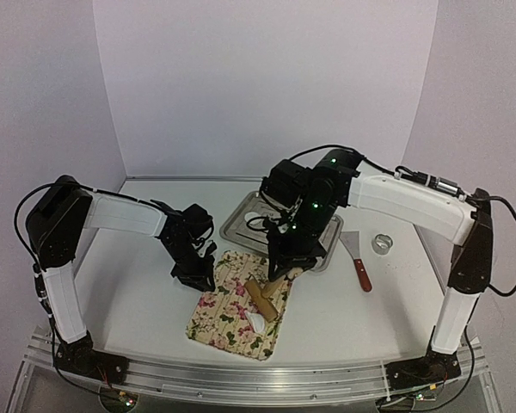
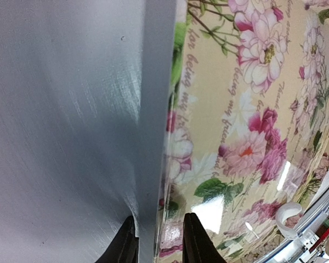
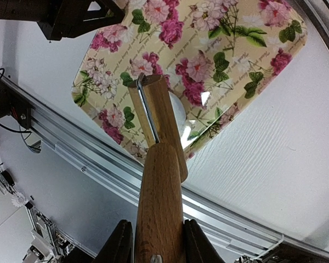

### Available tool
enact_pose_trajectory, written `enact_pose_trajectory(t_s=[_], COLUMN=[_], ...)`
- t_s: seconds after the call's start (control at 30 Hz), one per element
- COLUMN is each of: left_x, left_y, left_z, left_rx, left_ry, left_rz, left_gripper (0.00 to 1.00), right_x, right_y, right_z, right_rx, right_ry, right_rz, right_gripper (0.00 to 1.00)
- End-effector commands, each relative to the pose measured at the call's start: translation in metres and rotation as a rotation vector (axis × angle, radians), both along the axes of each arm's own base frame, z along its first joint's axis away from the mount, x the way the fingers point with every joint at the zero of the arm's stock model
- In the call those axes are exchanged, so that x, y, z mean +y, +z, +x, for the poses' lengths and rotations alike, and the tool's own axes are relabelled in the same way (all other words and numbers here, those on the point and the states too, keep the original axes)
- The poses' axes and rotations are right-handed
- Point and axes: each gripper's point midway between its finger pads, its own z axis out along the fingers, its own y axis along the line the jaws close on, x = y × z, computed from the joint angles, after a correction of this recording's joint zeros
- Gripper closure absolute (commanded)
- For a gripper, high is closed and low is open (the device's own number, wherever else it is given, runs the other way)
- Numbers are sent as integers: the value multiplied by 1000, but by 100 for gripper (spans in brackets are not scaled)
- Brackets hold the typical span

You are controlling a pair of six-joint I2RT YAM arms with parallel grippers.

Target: Roll out the dumpling wrappers from the dough

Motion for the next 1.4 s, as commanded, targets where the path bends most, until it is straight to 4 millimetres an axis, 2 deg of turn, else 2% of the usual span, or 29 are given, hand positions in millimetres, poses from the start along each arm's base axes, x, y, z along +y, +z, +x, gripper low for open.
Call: enact_pose_trajectory(t_s=[0.0,0.13,0.27,0.5,0.67,0.83,1.37], left_x=[2,6,8,9,8,7,7], left_y=[1,1,-1,-1,-2,-4,-5], left_z=[4,1,-1,-2,-3,-4,-4], left_rx=[-12,-17,-12,-12,-7,0,8], left_ry=[7,10,9,8,8,5,8], left_rz=[14,22,24,24,18,15,19], left_gripper=[63,62,61,60,59,59,58], right_x=[23,20,28,30,23,27,8], right_y=[3,-14,-23,-22,-25,-19,-34], right_z=[-6,-8,-12,-15,-12,-10,-20], right_rx=[-5,-9,-25,-76,-116,-146,-107], right_ry=[76,108,192,295,330,398,539], right_rz=[44,-29,-65,-159,-226,-220,-313], right_gripper=[100,100,100,100,100,100,100])
